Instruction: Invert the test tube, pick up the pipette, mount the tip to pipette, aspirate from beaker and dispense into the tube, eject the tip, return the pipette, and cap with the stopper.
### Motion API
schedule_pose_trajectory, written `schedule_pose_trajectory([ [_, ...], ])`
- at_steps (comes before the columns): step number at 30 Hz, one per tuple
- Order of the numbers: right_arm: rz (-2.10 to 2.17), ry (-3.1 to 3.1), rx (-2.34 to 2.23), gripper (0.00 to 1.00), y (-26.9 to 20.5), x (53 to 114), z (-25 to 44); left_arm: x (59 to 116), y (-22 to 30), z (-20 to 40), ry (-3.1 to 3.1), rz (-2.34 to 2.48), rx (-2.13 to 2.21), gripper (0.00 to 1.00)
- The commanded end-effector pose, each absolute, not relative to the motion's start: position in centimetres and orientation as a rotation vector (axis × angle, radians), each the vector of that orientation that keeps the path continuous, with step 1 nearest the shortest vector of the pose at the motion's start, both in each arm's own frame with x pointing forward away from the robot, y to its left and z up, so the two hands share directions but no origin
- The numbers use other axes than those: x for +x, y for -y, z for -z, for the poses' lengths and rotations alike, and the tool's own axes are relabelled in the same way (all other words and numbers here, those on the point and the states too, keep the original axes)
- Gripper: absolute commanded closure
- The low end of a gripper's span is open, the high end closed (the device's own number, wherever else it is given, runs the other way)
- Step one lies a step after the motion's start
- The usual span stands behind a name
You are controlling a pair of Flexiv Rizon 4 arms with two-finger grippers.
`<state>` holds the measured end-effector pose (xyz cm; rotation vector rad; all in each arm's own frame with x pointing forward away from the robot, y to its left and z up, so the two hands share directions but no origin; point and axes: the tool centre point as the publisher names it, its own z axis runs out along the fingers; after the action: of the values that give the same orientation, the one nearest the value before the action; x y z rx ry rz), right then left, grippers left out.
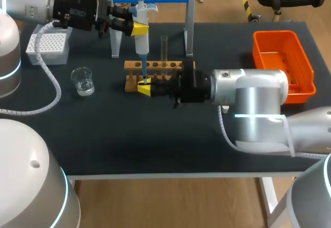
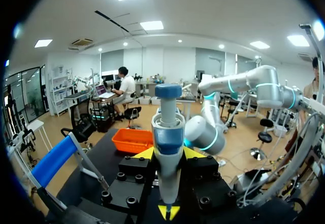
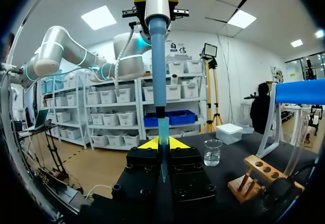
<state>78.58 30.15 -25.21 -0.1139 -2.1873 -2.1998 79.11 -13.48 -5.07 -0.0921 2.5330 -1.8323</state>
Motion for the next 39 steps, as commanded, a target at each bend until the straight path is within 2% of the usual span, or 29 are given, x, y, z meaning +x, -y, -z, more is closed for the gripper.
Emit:
schedule_pose_trajectory([
  [1,2.204,2.189,-0.112,1.0,-29.9,78.4,24.8,79.1,13.4,5.1,-2.535,1.831,-0.092,1.0],
  [39,2.202,2.186,-0.115,1.0,-30.2,78.4,24.9,79.1,13.4,5.1,-2.535,1.831,-0.092,1.0],
])
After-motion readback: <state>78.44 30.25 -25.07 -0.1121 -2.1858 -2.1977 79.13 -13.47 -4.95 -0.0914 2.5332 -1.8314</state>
